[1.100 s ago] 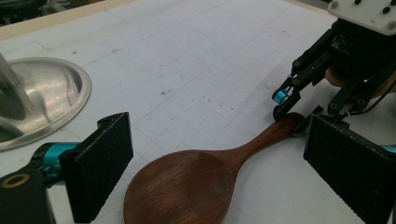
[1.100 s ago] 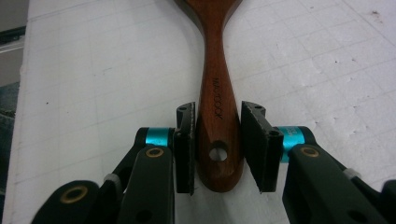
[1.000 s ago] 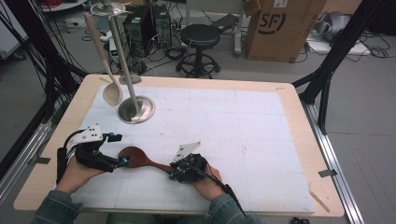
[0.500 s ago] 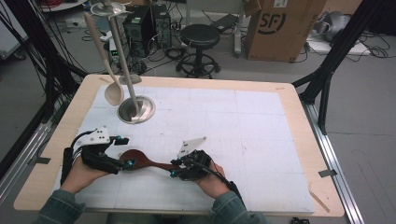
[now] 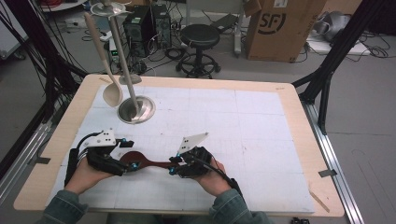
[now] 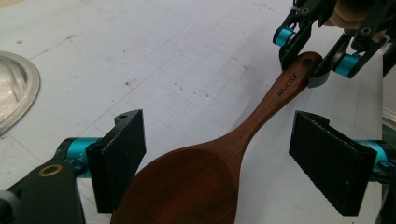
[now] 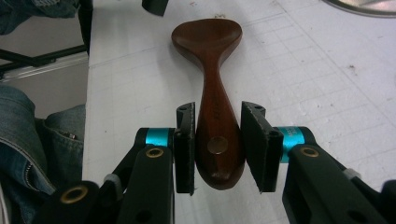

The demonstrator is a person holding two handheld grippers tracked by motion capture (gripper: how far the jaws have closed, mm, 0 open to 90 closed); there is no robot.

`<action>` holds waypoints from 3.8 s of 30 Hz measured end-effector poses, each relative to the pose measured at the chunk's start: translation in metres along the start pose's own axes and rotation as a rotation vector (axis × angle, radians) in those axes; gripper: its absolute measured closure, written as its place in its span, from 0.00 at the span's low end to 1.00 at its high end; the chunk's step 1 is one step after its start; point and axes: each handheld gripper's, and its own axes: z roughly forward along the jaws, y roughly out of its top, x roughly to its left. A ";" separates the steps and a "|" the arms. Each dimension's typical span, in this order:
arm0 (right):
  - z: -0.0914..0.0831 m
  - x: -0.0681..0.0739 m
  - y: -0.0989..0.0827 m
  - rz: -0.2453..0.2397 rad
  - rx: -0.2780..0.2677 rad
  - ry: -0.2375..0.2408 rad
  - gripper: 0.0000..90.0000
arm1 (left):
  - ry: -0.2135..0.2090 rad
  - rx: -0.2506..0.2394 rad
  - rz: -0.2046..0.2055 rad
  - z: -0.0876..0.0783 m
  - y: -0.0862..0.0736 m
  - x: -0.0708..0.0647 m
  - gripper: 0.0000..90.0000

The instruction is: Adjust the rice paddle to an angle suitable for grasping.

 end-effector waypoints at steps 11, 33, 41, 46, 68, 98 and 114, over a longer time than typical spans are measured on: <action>-0.002 0.001 0.012 -0.008 0.001 0.008 0.74 | -0.030 0.019 0.013 0.005 -0.001 -0.002 0.26; 0.002 0.005 0.029 -0.024 -0.007 0.029 0.74 | -0.072 0.058 0.028 0.015 -0.005 -0.004 0.34; 0.004 0.007 0.035 -0.033 -0.006 0.032 0.74 | -0.075 0.070 0.035 0.018 -0.006 -0.005 0.41; 0.005 0.008 0.037 -0.041 -0.011 0.034 0.74 | -0.093 0.074 0.050 0.019 -0.006 -0.005 0.49; 0.004 0.005 0.039 0.014 -0.033 0.069 0.74 | -0.116 0.089 0.081 0.019 -0.006 -0.007 0.66; 0.006 -0.006 0.034 0.115 -0.074 0.057 0.65 | -0.163 0.054 0.094 0.015 -0.005 -0.011 0.84; 0.006 -0.010 0.032 0.197 -0.094 0.094 0.67 | -0.173 0.025 0.082 0.017 0.001 -0.015 0.86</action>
